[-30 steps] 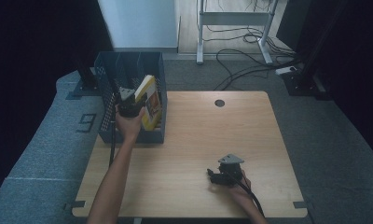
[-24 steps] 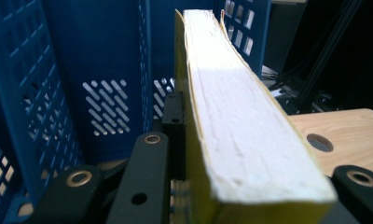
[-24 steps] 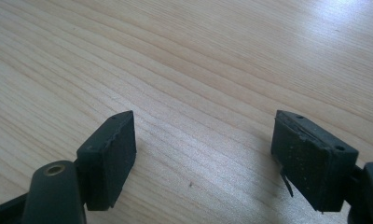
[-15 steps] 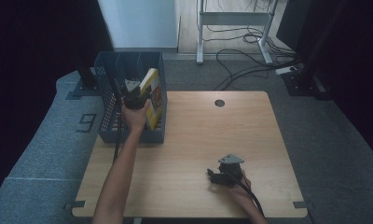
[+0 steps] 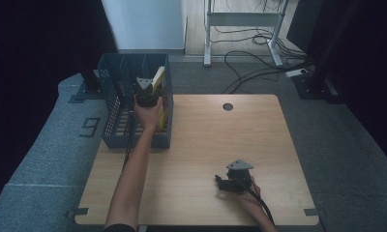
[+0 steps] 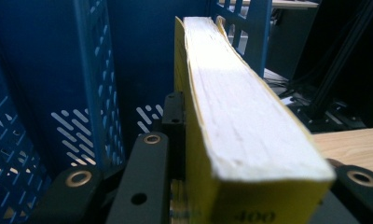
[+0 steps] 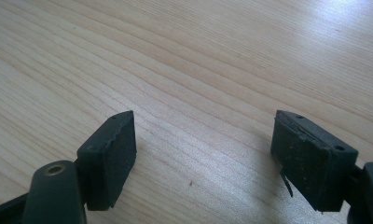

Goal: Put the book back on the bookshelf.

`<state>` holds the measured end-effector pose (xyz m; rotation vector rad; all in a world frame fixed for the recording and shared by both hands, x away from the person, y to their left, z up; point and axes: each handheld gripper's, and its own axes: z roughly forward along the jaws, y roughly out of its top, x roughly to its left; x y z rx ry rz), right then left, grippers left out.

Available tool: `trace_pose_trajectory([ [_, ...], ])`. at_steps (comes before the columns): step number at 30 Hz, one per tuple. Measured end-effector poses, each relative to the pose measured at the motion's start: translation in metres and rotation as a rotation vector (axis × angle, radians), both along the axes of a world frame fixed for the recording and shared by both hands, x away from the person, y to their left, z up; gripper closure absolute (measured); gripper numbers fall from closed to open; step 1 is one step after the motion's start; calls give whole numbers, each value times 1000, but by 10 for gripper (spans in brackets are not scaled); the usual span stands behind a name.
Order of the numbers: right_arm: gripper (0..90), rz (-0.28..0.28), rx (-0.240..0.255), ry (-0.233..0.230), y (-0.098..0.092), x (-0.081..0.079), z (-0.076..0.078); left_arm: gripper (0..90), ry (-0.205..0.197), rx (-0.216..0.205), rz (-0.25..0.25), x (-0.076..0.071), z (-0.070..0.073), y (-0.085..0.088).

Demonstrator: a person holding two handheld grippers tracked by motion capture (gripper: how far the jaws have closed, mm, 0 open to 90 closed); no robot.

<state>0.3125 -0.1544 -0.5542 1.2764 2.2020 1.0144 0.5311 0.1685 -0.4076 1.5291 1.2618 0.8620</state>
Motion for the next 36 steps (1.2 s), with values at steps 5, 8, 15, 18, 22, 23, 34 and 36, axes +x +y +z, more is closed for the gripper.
trace_pose_trajectory([
  [5,217,1,0,0,0,-1,0,750,-13,-7,19,7,-3,-3],
  [8,217,2,1,-2,0,-1,0,750,-10,-6,23,11,-5,-6],
  [15,216,3,1,-2,-1,-2,0,748,-18,5,25,15,-11,-10],
  [18,216,3,0,-2,0,-2,0,741,-13,12,11,15,-12,-10],
  [22,217,3,0,-2,0,-2,0,715,-7,2,-15,12,-13,-8],
  [23,217,3,0,-2,0,-2,0,710,-4,-6,-19,11,-13,-7],
  [34,217,2,-4,-4,0,-2,0,619,-3,-61,-101,-9,-3,2],
  [36,217,3,-4,-4,0,-2,0,614,-7,-67,-113,-14,-1,3],
])
